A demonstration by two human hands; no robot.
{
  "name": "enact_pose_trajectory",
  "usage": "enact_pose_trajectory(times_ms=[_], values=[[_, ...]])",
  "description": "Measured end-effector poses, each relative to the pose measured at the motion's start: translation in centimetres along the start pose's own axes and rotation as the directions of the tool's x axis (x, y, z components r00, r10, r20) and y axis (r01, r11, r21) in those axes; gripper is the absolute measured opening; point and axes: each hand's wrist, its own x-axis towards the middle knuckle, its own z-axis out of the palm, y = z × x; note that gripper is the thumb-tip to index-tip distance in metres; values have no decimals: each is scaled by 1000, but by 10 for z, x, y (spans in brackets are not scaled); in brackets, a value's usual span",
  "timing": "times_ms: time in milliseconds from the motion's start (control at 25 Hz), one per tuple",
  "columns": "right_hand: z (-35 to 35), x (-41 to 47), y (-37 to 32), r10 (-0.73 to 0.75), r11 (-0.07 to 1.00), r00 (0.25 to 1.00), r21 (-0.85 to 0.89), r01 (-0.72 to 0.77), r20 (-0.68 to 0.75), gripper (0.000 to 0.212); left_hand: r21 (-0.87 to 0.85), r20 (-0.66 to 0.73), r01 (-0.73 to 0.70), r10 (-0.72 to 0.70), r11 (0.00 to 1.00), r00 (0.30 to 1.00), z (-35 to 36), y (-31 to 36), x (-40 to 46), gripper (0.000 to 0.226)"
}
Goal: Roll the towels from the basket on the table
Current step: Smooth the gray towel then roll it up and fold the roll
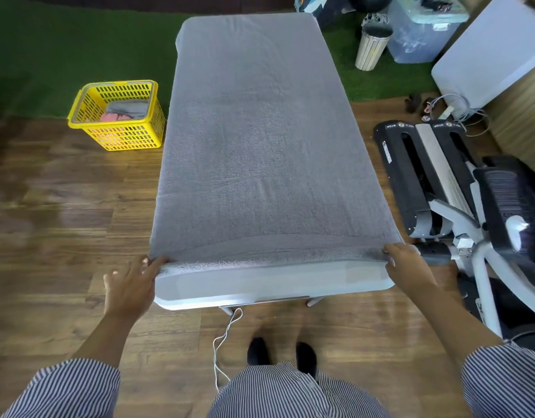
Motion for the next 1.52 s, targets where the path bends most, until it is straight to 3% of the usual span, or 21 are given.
enact_pose_trajectory(times_ms=[80, 160, 200, 280, 440, 600, 760, 840, 960, 1080, 1240, 1400, 1520], values=[[1, -1, -1, -2, 999, 1000, -53, 2, 0, 28, -30, -24, 61, -62, 998, 998, -2, 6, 1, 43], [0, -3, -2, 3, 988, 1000, -152, -5, -14, 29, -81, -54, -31, 26, 996, 998, 3, 20, -1, 52], [-1, -4, -3, 2, 981, 1000, -195, -5, -17, 30, -99, -109, -95, 84, 991, 991, 11, 27, -2, 48], [-1, -5, -4, 8, 973, 1000, -229, -13, -24, 30, -154, -118, -84, 66, 984, 991, 14, 37, -4, 38], [4, -10, -4, 36, 983, 999, -179, -41, -35, 22, -163, -127, -8, -13, 987, 992, 12, 47, 2, 30], [4, -19, 3, 36, 989, 992, -137, -52, -121, 7, -55, -133, -46, 39, 997, 990, 4, 37, -2, 52], [10, -19, 4, -66, 976, 987, -216, 34, -145, 10, -12, -133, -23, 21, 1000, 991, 4, 38, -4, 48], [9, -18, -4, -77, 985, 986, -166, 52, -145, 14, -33, -171, -2, -4, 999, 985, 3, 51, 1, 47], [9, -22, -4, -137, 989, 973, -73, 125, -187, 31, -130, -237, -90, 57, 987, 970, 6, 62, 3, 41], [13, -30, 4, -205, 978, 953, -7, 209, -224, 34, -212, -280, -120, 58, 970, 958, 21, 60, -9, 36], [20, -28, 12, -158, 985, 973, 45, 167, -168, 28, -200, -293, -174, 111, 964, 950, 23, 51, -21, 36], [15, -25, 4, -102, 990, 986, 85, 114, -135, 7, -174, -300, -160, 102, 972, 948, 12, 49, -14, 34], [17, -20, 5, -51, 998, 994, 17, 53, -101, 15, -175, -273, -94, 44, 980, 961, 9, 53, -9, 30]])
